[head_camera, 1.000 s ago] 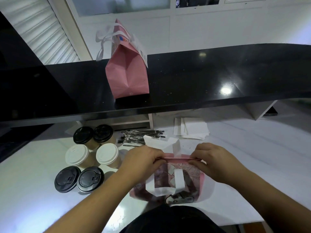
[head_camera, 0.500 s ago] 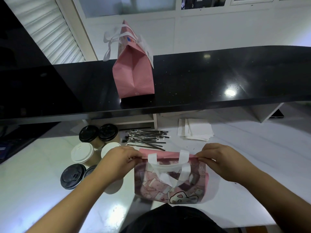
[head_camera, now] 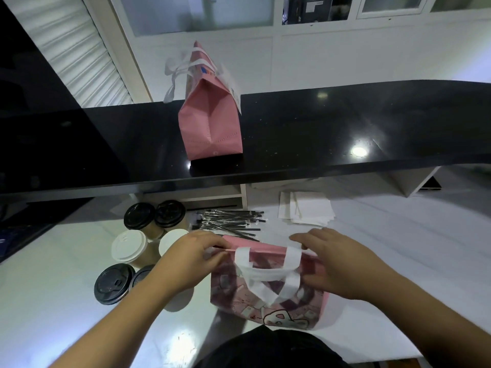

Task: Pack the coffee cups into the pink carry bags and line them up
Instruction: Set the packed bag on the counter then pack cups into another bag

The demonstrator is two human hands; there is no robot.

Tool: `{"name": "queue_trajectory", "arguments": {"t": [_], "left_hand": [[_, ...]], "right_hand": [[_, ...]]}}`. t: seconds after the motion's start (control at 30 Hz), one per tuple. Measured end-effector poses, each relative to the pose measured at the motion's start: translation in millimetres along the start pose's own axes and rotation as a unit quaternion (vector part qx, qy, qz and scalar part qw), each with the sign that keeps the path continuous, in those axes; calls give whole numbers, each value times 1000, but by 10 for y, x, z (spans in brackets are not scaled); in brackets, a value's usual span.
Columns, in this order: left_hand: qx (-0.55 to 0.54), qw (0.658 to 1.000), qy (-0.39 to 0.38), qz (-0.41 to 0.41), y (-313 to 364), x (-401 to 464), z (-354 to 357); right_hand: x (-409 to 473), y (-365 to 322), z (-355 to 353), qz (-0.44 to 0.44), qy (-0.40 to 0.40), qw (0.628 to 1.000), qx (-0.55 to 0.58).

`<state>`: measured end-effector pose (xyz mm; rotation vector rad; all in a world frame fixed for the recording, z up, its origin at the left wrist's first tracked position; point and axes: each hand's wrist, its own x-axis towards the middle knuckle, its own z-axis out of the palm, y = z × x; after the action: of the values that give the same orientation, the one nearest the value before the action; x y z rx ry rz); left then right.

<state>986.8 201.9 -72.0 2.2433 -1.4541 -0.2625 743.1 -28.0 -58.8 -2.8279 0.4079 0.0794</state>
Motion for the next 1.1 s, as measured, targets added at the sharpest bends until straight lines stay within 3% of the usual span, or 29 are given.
{"name": "queue_trajectory", "arguments": {"t": [0.2,0.33,0.5,0.6,0.8,0.9,1.1], "left_hand": [[-24,999,5,-27,34,67,3],[-65,991,106,-52,70,102,-31],[-124,976,171,-61,212,214,-169],[-160,968,192,-25,407,314,-271],[-210,960,182,33,824,630,-473],[-224,964,138,39,951,847,-529],[-273,961,50,11,1052,1349,-550]], "right_hand": [[163,-248,-40,-10,2,999,-33],[99,-285,-230,18,-2,999,-34],[-15,-301,-912,95,32,995,-24],[-57,-319,-1486,132,75,988,-14],[214,-257,-2304,192,182,964,-29],[548,-130,-2469,191,258,946,-52],[1486,49,-2530,220,309,925,-5]]}}
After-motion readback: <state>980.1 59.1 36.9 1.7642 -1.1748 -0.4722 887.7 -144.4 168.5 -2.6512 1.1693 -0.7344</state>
